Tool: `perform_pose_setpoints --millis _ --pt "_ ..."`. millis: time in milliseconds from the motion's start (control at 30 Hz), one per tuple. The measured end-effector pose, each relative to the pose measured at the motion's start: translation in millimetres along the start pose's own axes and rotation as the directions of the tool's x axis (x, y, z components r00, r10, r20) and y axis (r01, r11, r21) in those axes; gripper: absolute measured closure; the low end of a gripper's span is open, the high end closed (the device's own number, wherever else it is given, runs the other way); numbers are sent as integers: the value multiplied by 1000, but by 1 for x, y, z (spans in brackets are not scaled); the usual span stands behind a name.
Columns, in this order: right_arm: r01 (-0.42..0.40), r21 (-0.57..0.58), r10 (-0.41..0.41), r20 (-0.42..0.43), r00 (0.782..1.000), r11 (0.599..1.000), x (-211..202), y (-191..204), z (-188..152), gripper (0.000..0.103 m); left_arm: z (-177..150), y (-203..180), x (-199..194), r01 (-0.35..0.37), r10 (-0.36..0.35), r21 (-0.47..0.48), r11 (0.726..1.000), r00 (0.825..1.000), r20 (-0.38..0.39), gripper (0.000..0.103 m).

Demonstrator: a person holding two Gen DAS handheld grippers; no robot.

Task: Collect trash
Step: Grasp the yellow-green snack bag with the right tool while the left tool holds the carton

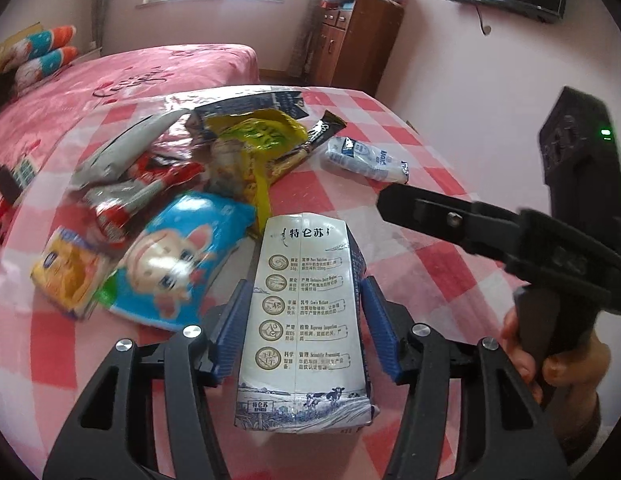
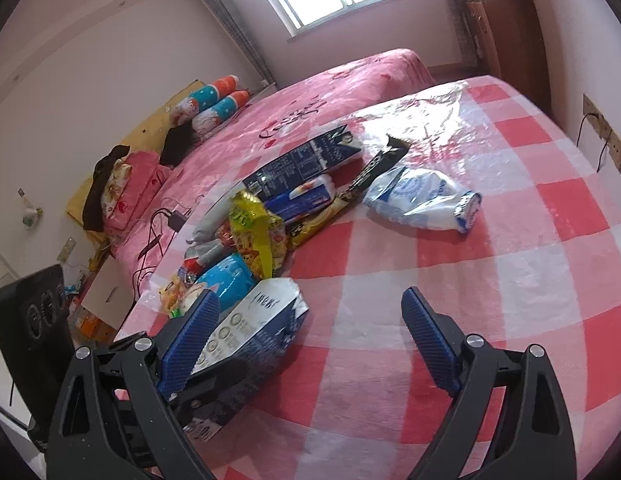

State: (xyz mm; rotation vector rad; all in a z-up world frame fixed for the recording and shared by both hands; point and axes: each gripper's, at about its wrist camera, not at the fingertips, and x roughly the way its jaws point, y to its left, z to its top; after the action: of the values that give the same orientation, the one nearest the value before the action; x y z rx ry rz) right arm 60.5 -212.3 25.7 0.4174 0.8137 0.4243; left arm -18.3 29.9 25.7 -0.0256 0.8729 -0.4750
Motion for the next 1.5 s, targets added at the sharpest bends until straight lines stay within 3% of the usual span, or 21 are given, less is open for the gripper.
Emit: perform_pose_setpoints --millis 333,467,567,867,1267,1500 --pt "-28 -18 27 -31 999 999 26 27 -1 12 -27 30 -41 -3 5 -72 997 1000 26 46" --pt "-46 17 47 -40 998 999 36 30 4 22 -36 42 -56 5 0 -102 995 999 43 46" --pt "-24 6 25 -40 999 1000 43 36 11 27 -43 53 -66 13 -6 -125 992 998 55 46" --pt "31 -116 -35 -33 999 993 70 61 33 28 -54 70 -76 31 -21 -165 986 998 63 46" --pt "81 -178 -89 -35 995 981 100 63 30 56 -68 79 -56 36 -36 -160 986 999 4 42" --pt "87 -176 -89 -4 996 980 95 61 25 71 -73 78 -54 32 -29 -154 988 999 23 43"
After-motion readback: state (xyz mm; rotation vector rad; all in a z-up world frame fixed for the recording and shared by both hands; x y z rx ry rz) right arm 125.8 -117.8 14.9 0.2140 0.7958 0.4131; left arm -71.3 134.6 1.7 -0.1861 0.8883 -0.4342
